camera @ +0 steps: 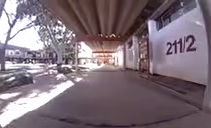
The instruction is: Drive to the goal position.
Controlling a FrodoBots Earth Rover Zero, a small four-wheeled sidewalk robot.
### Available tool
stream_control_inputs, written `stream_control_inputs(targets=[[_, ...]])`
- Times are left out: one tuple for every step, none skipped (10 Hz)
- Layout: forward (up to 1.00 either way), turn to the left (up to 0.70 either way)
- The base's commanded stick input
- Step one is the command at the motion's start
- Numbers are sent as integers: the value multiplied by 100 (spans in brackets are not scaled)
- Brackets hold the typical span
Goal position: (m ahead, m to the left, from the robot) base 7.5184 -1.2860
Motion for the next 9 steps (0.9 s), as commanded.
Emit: stream_control_inputs(targets=[[70,0],[70,0],[70,0],[70,0],[70,0],[70,0],[70,0],[70,0],[70,0]])
